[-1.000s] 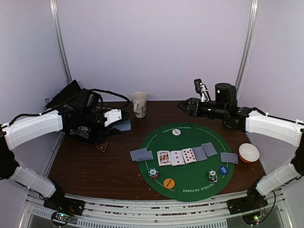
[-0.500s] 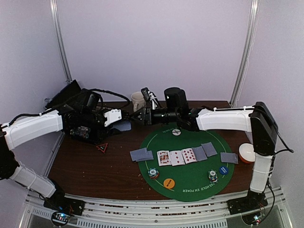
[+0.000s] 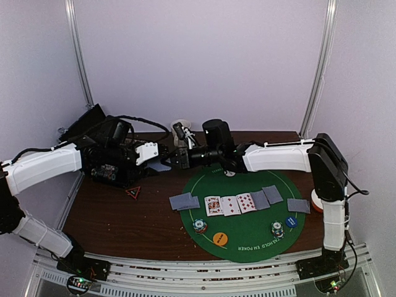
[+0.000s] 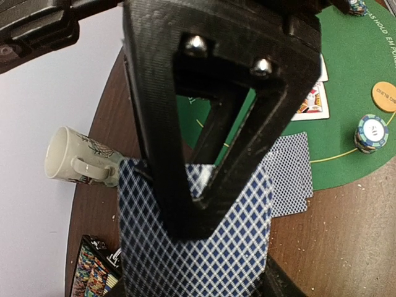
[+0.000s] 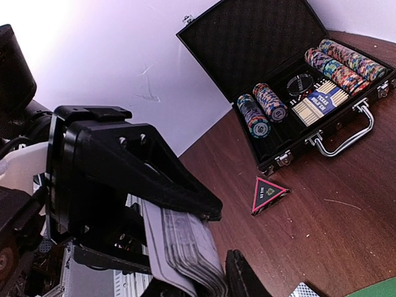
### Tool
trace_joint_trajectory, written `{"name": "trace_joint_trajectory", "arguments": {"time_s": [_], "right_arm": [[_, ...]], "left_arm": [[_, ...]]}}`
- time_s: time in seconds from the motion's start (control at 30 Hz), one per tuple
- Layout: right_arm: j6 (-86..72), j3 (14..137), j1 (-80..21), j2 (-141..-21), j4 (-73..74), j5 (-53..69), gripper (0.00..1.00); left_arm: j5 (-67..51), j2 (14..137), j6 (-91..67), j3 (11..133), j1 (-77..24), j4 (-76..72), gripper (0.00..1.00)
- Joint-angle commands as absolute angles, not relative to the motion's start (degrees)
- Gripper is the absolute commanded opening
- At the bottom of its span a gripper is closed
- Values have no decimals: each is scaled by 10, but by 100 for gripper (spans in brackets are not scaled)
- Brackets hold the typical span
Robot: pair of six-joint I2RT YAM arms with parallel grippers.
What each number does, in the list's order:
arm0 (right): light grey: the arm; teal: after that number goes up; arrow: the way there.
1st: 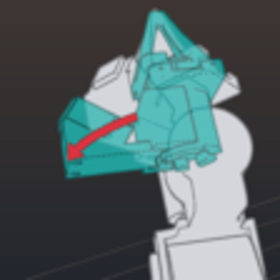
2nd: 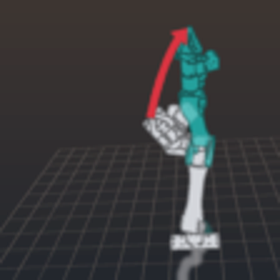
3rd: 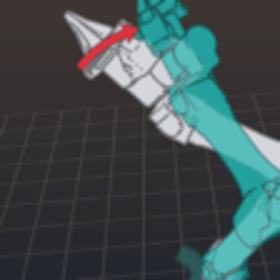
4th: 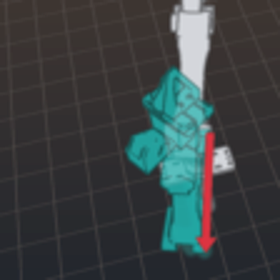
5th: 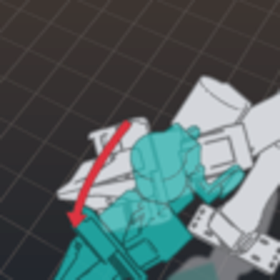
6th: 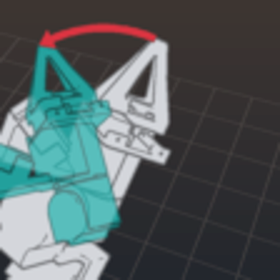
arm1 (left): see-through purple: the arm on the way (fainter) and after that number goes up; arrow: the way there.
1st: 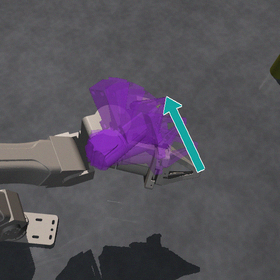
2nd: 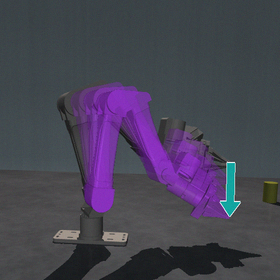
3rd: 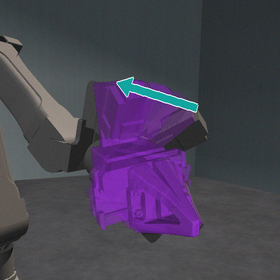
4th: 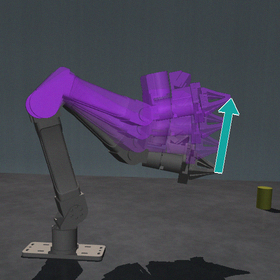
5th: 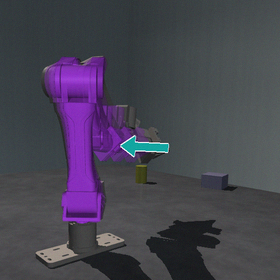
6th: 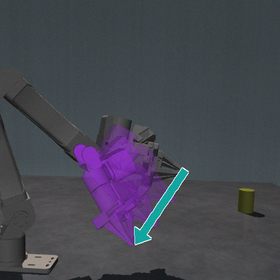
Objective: Distribute texas hold em gaming equipment
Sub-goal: Pass from the left arm to the right, then place the poker card at the center of the board.
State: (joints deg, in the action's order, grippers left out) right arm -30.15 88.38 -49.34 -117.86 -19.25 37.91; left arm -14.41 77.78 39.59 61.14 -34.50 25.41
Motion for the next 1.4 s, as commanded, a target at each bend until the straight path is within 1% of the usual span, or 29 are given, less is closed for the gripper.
{"name": "trace_joint_trajectory", "arguments": {"time_s": [0.0, 0.07, 0.17, 0.2, 0.4, 0.47, 0.53, 0.67, 0.83, 0.97, 1.07, 1.17, 1.3, 1.37], "right_arm": [[-300, 905, -502, -1190, -193, 418, 23], [-299, 913, -503, -1193, -185, 423, 17], [-298, 914, -505, -1191, -190, 442, 1], [-297, 913, -505, -1190, -191, 445, 0], [-262, 905, -504, -1164, -153, 408, 0], [-259, 904, -502, -1159, -145, 403, 0], [-258, 903, -498, -1156, -136, 397, 0], [-259, 892, -485, -1145, -126, 383, 0], [-260, 869, -468, -1143, -105, 349, 0], [-268, 868, -473, -1174, -88, 345, 0], [-254, 904, -491, -1215, -46, 356, 0], [-222, 952, -516, -1254, 4, 385, 0], [-188, 996, -553, -1296, 45, 452, 0], [-168, 1025, -568, -1323, 79, 463, 0]], "left_arm": [[-159, 772, 401, 614, -346, 232, 50], [-160, 771, 401, 616, -346, 232, 50], [-161, 767, 401, 614, -345, 232, 50], [-162, 767, 401, 614, -346, 232, 50], [-159, 766, 401, 616, -346, 232, 51], [-159, 766, 401, 617, -346, 233, 57], [-155, 766, 400, 618, -346, 232, 66], [-150, 761, 397, 618, -345, 229, 81], [-183, 736, 384, 621, -346, 211, 92], [-225, 702, 371, 617, -346, 187, 94], [-238, 675, 348, 602, -346, 144, 96], [-223, 655, 332, 587, -345, 107, 97], [-183, 645, 319, 581, -343, 75, 98], [-174, 644, 310, 579, -342, 65, 98]]}}
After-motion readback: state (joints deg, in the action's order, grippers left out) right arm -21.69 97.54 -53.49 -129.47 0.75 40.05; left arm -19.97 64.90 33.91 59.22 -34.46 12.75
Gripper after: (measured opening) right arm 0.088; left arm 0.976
